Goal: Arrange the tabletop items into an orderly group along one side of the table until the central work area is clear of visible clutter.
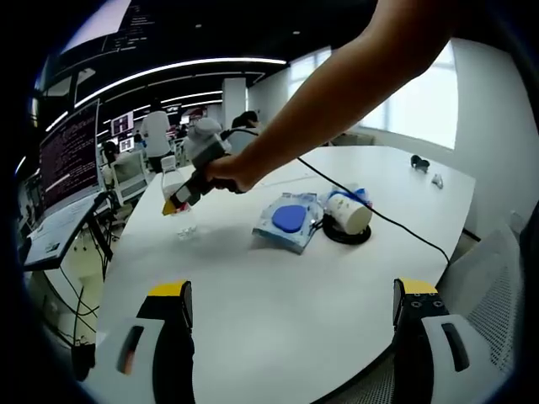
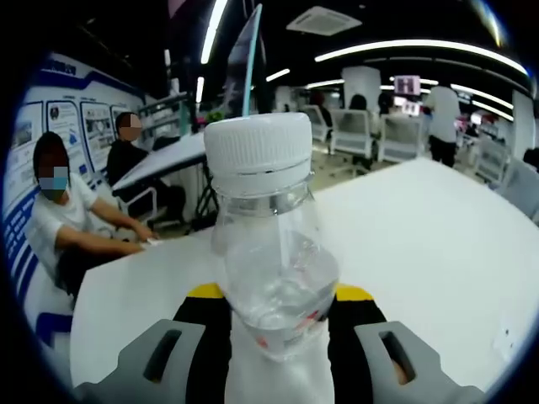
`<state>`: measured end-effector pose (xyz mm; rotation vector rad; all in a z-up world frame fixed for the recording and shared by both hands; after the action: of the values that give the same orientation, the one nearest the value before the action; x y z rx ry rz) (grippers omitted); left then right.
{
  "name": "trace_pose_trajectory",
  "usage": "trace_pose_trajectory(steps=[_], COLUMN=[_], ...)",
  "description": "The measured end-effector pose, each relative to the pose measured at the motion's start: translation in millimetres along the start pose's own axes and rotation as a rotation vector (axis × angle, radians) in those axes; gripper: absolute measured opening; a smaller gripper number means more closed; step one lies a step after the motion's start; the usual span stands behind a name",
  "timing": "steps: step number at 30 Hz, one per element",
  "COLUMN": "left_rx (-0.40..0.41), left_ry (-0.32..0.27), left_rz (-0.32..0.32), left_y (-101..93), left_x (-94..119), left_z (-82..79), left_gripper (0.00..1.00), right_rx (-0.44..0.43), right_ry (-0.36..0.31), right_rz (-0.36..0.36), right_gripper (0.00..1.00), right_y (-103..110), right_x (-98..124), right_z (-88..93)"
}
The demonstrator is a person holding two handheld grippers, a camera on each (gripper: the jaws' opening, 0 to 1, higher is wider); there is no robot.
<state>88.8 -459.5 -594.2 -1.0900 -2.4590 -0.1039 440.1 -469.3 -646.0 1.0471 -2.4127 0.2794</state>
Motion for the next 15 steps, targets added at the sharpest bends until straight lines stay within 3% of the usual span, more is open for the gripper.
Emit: trace_pose_trajectory(steps=[6,15], left_rx=[0.007,0.004], left_ry=[0.01,0.012], left_rz=[-0.005,-0.008], left_y=[0.7,0.6], left_x=[0,0], left_z=[1.2,1.9], left_gripper=[1.0,1.0], right_rx=[-0.013,0.006], right_ry=[-0.009,-0.045], right_rz=[0.021,0.029], right_gripper=[0.41,0.42], right_y=[-16,-10], right_x=[-6,-5], right_z=[-4.4,-2.5])
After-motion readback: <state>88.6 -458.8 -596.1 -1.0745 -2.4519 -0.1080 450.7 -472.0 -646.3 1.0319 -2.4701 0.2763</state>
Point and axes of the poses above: the point that each gripper's makers call its tool centre point, and the gripper's own axes: x roughly backward along the fingers, y roughly to its left, z roughly out of its underside, the point moved 7 cm from there along x, roughly backward along the fingers, and after that the axes turned 12 degrees about z, right-handed, at the moved point
